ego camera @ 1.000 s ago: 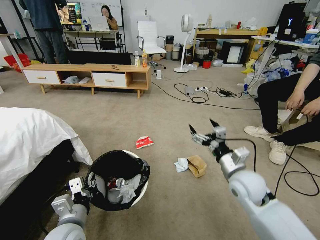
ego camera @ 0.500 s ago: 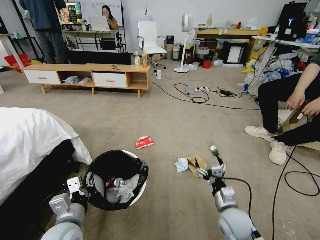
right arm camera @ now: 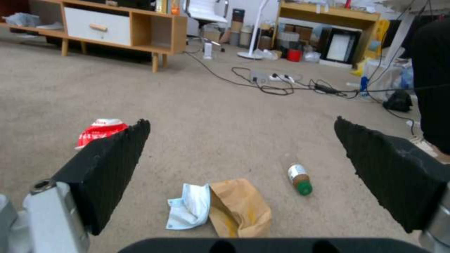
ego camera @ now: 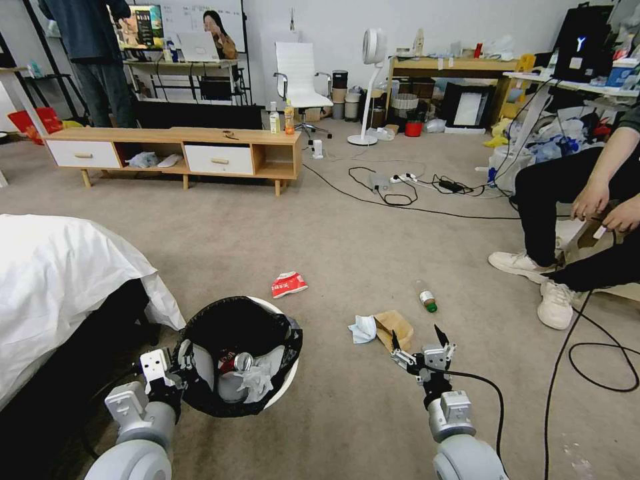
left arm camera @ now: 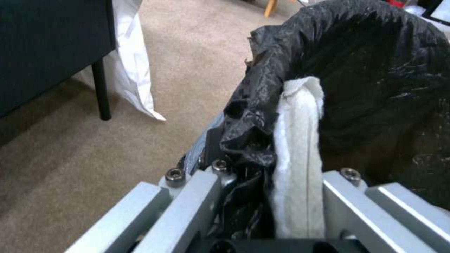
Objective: Pick up the trash bin and place the garbage on the floor into it.
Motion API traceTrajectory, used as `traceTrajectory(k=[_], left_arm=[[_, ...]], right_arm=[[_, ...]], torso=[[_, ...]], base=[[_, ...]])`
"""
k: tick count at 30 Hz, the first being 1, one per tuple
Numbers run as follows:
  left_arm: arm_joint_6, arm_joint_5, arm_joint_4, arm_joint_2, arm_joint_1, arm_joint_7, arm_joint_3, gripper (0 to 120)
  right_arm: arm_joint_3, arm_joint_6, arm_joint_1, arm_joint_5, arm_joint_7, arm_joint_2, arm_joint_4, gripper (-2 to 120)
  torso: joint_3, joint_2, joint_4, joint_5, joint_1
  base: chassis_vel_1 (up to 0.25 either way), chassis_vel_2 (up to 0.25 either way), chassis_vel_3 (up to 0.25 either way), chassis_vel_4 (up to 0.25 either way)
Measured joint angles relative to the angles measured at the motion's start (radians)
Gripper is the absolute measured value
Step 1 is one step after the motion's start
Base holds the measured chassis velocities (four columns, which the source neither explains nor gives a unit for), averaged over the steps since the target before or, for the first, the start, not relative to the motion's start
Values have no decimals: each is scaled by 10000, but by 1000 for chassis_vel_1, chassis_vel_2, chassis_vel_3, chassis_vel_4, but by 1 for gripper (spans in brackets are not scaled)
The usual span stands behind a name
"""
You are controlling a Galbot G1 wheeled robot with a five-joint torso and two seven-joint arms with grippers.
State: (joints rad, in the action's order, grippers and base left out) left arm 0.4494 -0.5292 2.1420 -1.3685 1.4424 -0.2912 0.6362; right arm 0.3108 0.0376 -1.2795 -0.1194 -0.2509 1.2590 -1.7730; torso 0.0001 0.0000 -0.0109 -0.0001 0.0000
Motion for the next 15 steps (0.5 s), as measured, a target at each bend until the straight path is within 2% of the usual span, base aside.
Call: traceTrajectory(k=[6, 11, 15], left_arm=[[-22, 13, 0, -32, 23, 6, 2, 6], [-44, 20, -3, -39, 19, 1, 4, 6], [-45, 20, 6, -43, 17, -1, 6, 6]], right_arm=[[10, 27, -19, 5, 0, 42, 15, 100], [-5, 47, -34, 39, 3, 62, 21, 100], [-64, 65, -17, 58, 6, 100, 28, 100]], torso=[[0, 0, 0, 0, 0], [0, 0, 0, 1, 0], [0, 0, -2, -1, 0]], base=[[-39, 30, 25, -33], [-127, 153, 140, -141], [-220, 243, 227, -226]])
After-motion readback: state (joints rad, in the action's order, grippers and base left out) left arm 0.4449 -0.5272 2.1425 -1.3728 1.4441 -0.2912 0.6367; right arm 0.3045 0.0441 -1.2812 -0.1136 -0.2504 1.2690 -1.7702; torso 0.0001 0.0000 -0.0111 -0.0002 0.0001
